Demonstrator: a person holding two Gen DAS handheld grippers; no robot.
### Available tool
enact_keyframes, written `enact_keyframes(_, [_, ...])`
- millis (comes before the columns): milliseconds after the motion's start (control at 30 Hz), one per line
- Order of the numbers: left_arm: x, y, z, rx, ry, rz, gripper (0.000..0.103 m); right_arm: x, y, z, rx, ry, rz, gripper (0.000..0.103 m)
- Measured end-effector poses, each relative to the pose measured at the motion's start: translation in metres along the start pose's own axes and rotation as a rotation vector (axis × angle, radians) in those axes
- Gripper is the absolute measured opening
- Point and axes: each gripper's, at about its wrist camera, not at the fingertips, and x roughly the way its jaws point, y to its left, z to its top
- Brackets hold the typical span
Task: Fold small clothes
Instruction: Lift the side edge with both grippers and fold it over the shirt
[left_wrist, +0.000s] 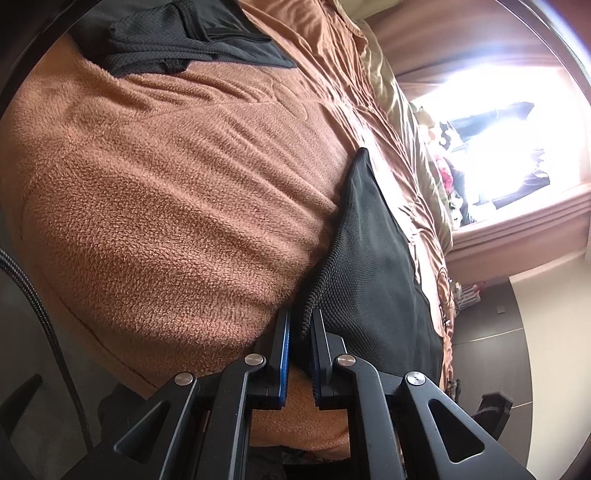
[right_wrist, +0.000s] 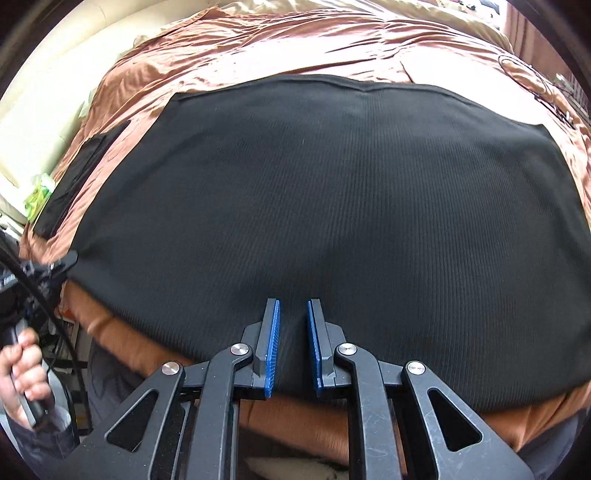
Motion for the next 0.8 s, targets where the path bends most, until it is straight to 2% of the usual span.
enact_keyframes(133, [-0.008,-0.006,0.003,0.009,-0.003,-0.028,0.009,-0.011,0.002,-0.016,-0.01,0.011,0.013,0.012])
enact_keyframes(267, [-0.018,-0.02,0.005,0.032,-0.009,-0.067,0.009,-0.023,-0.005,-0.017,0.021,0.025,0.045,0.012])
enact_keyframes(500, [-0.027,-0.058,0.009,0.085,-0.01,-0.115,0.009,-0.053,-0.029,-0.001,0.082,-0.074,0.063,0.012])
enact_keyframes(667, [-0.029,-0.087,0.012,0.122,-0.01,-0.136,0.009,-0.051,-0.041,0.001,0.117,-0.095,0.084,0.012])
enact_keyframes(800, [-0.028,-0.116,0.016,0.153,-0.007,-0.158,0.009,-0.04,-0.04,-0.006,0.15,-0.079,0.142,0.012])
